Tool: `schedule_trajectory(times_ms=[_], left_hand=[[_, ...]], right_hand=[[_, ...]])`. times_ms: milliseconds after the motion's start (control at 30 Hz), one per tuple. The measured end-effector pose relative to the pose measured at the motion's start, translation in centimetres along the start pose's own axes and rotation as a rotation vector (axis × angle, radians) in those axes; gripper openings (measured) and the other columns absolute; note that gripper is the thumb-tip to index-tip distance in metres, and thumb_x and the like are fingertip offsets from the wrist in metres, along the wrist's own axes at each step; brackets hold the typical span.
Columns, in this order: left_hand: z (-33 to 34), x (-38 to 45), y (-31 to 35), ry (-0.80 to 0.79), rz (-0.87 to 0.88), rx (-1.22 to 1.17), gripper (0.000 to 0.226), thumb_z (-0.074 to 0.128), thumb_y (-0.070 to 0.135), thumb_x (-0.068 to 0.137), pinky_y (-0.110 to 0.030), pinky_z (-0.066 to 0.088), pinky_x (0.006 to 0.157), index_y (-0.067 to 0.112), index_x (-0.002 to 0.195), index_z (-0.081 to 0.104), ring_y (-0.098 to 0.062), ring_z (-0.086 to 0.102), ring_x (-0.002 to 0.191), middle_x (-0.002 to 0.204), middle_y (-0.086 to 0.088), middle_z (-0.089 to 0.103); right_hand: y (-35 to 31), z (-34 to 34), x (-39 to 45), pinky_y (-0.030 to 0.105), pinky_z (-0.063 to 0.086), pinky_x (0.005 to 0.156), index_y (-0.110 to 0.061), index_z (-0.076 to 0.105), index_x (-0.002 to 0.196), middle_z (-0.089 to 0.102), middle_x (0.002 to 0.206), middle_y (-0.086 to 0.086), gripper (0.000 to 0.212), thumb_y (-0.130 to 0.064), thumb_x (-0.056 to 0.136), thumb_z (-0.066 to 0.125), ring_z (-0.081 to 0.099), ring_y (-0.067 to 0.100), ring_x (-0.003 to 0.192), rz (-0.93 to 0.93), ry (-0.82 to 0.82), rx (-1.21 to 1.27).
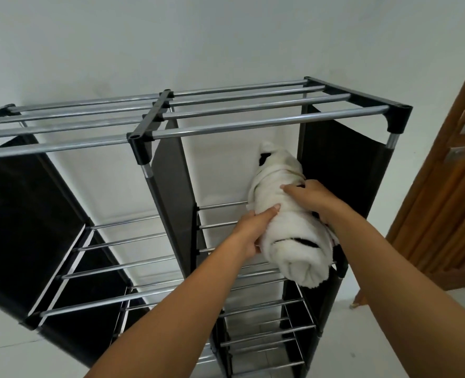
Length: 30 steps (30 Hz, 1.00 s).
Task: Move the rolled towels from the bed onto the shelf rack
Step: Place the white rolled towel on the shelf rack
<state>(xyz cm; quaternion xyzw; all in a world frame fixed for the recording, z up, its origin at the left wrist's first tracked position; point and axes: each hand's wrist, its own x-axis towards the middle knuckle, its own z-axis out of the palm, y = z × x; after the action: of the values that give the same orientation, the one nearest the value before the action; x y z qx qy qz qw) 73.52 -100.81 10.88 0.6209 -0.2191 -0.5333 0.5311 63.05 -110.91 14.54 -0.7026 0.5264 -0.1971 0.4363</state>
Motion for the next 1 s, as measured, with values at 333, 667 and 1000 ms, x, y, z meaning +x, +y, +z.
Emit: schedule_trajectory(times_ms=[333, 667, 1000], left_hand=[[2.1, 0.1, 1.7, 0.054, 0.241, 0.463, 0.068, 0.068, 0.052, 0.077, -0.039, 0.053, 0.094, 0.020, 0.135, 0.050, -0.023, 0.061, 0.111, 0.132, -0.002, 0.059], [1.1, -0.4, 0.2, 0.038, 0.180, 0.394, 0.061, 0.057, 0.036, 0.086, -0.045, 0.052, 0.097, 0.028, 0.143, 0.039, -0.025, 0.057, 0.118, 0.138, -0.001, 0.053], [1.3, -4.7, -0.8, 0.243, 0.475, 0.597, 0.060, 0.061, 0.038, 0.087, -0.040, 0.044, 0.105, 0.014, 0.138, 0.042, -0.029, 0.050, 0.125, 0.138, -0.010, 0.049]], right_hand=[[2.2, -0.3, -0.3, 0.033, 0.047, 0.081, -0.011, 0.048, 0.131, 0.058, 0.122, 0.012, 0.044, -0.034, 0.093, 0.044, 0.058, 0.025, 0.099, 0.013, 0.090, 0.117], [2.4, 1.3, -2.2, 0.034, 0.030, 0.112, -0.008, 0.035, 0.146, 0.036, 0.152, 0.014, 0.046, -0.020, 0.101, 0.032, 0.037, 0.028, 0.137, -0.244, 0.076, -0.325], [2.9, -0.5, -11.9, 0.025, 0.031, 0.105, -0.007, 0.043, 0.140, 0.041, 0.146, 0.012, 0.042, -0.012, 0.098, 0.041, 0.042, 0.025, 0.132, -0.428, 0.209, -0.271]])
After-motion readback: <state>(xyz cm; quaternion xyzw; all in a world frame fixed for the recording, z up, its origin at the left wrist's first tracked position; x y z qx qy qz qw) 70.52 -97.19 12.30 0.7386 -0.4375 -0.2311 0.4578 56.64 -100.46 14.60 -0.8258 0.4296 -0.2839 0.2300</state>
